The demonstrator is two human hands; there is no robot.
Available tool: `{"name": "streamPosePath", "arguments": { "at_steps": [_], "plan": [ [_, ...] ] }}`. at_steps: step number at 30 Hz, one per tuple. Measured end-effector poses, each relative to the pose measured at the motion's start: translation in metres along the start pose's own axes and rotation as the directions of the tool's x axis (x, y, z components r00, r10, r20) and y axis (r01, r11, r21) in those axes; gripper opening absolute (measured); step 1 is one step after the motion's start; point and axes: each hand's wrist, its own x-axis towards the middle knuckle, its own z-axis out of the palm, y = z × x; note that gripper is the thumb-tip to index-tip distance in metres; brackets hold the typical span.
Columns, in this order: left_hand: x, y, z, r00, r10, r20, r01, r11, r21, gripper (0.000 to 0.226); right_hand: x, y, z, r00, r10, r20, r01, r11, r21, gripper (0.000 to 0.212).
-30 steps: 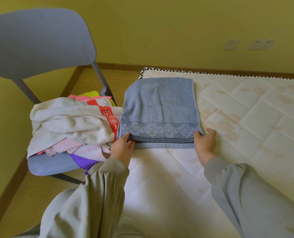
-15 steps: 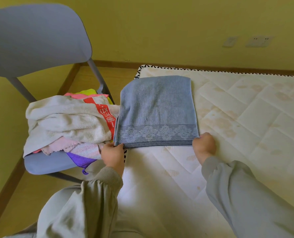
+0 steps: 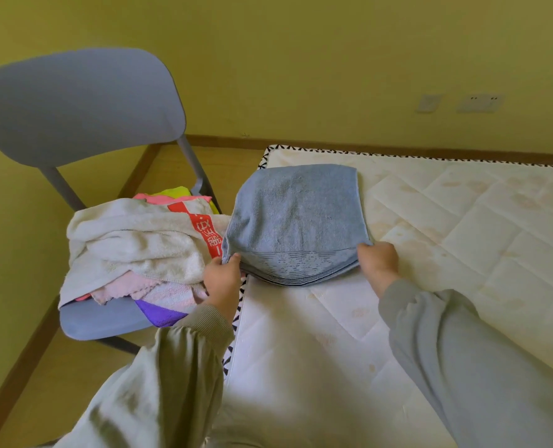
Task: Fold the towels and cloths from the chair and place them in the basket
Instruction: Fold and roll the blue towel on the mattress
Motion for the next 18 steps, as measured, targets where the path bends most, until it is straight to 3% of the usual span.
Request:
{"name": "streamPosePath", "arguments": {
  "at_steps": [3,7,9,11,16,18],
  "plan": [
    [0.003,0.054,0.007,0.997,-0.002,0.079,0.016,0.985,-0.172,0.017,-0.004,-0.061,-0.008,0.993,-0.051,-0.104,0.081,0.950,0.302,0.020],
    [-0.001,0.147,0.002,0.995,0.035,0.098,0.020,0.859,-0.511,0.009,-0.010,-0.149,-0.048,0.910,-0.141,-0.390,0.331,0.814,0.477,0.026],
    [-0.006,0.190,-0.002,0.989,0.108,0.103,-0.025,0.798,-0.602,0.039,-0.011,-0.185,-0.072,0.886,-0.108,-0.450,0.367,0.756,0.541,0.020],
    [-0.020,0.233,-0.007,0.980,0.177,0.091,-0.073,0.745,-0.663,0.044,-0.008,-0.214,-0.098,0.872,-0.069,-0.484,0.382,0.715,0.586,0.020],
    [-0.055,0.297,-0.005,0.986,0.135,0.101,0.008,0.560,-0.829,0.011,-0.012,-0.246,-0.131,0.907,-0.038,-0.420,0.350,0.623,0.699,0.028],
    [-0.063,0.304,0.002,0.974,0.179,0.142,0.009,0.590,-0.807,0.015,-0.015,-0.251,-0.136,0.916,-0.035,-0.399,0.336,0.610,0.718,0.028]
  ]
}}
